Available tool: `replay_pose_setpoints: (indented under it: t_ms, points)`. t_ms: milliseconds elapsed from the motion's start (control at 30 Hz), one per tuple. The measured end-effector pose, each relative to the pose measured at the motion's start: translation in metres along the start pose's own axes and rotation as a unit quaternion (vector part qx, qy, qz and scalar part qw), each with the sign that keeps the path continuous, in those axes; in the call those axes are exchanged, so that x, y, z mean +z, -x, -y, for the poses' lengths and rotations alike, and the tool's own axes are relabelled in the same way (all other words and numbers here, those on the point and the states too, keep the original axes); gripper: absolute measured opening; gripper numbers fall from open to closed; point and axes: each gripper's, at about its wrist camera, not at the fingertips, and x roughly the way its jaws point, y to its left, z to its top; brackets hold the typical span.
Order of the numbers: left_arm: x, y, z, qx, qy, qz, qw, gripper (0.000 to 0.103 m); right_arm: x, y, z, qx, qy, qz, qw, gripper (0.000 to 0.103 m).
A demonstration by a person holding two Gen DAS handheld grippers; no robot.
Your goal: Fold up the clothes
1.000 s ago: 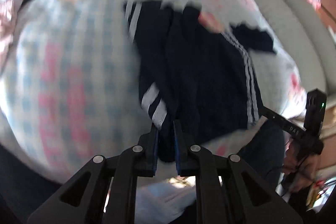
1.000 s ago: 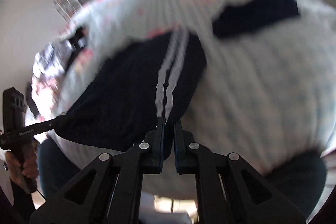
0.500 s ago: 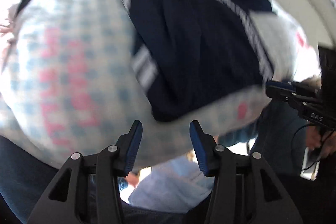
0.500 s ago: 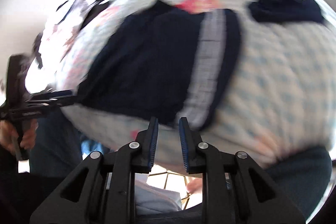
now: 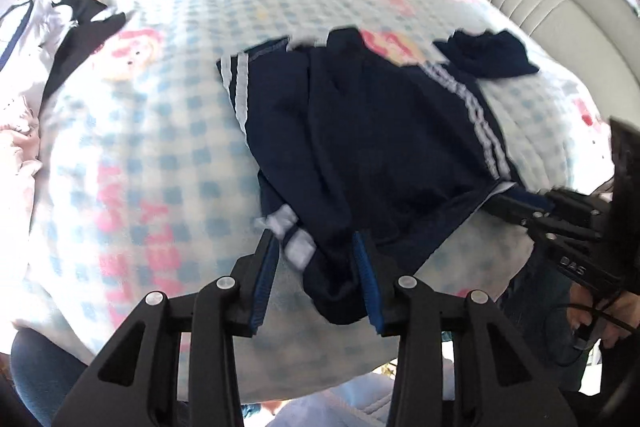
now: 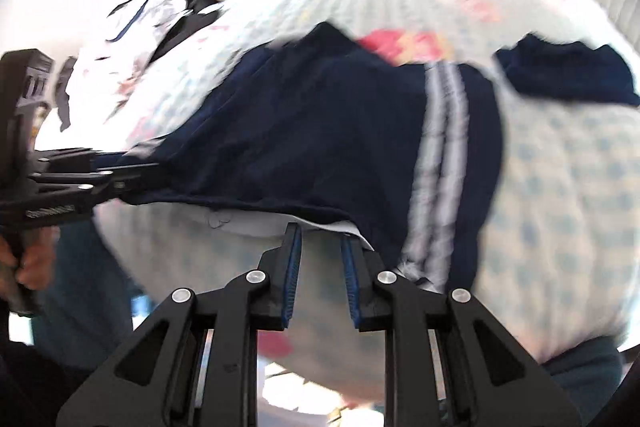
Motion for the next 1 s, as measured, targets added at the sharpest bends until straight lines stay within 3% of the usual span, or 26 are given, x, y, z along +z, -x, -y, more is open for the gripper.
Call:
replay_pose_setpoints:
  t_ms: [133, 200, 267, 400, 467, 600, 667, 733, 833, 933, 1000]
  points:
    - [-0.017, 0.007, -0.008, -0.012, 0.021, 0.017, 0.9996, 0.041, -0.005, -0.002, 0.014, -0.007, -0.03, 0.008, 1.0, 0.02]
    - [-0.029, 0.004, 0.001, 0.019, -0.009, -0.006, 0.9998, 0.044, -0.008, 0.0, 0.02, -0.006, -0.039, 0.012, 0.999, 0.02]
    - [-0.041, 0.001, 0.01, 0.042, -0.043, -0.032, 0.9977, 0.056, -0.011, 0.002, 0.026, -0.006, -0.049, 0.016, 0.999, 0.02]
    - [-0.058, -0.015, 0.023, 0.044, -0.079, -0.077, 0.9929, 0.056, -0.016, 0.005, 0.039, -0.006, -0.068, 0.024, 0.997, 0.02]
    - [-0.058, -0.02, 0.027, 0.06, -0.083, -0.079, 0.9916, 0.056, -0.018, 0.011, 0.038, -0.005, -0.067, 0.027, 0.997, 0.02]
    - [-0.031, -0.021, 0.029, 0.069, -0.05, -0.025, 0.996, 0.056, -0.014, 0.021, 0.033, 0.003, -0.064, 0.045, 0.997, 0.022]
    - [-0.009, -0.014, 0.019, 0.062, -0.004, 0.03, 0.9976, 0.056, -0.012, 0.025, 0.033, -0.002, -0.061, 0.053, 0.997, 0.029]
    - [0.006, -0.016, 0.012, 0.062, 0.026, 0.053, 0.9963, 0.056, -0.009, 0.028, 0.035, -0.015, -0.058, 0.056, 0.997, 0.034]
    - [0.022, -0.025, 0.009, 0.075, 0.036, 0.041, 0.9957, 0.056, -0.006, 0.021, 0.039, -0.028, -0.064, 0.035, 0.997, 0.037]
    - [0.012, -0.032, 0.006, 0.078, 0.04, 0.028, 0.9958, 0.056, -0.009, 0.018, 0.034, -0.017, -0.055, 0.019, 0.998, 0.038]
    - [0.006, -0.036, 0.004, 0.079, 0.042, 0.019, 0.9958, 0.056, -0.015, 0.018, 0.027, -0.013, -0.035, 0.008, 0.999, 0.05]
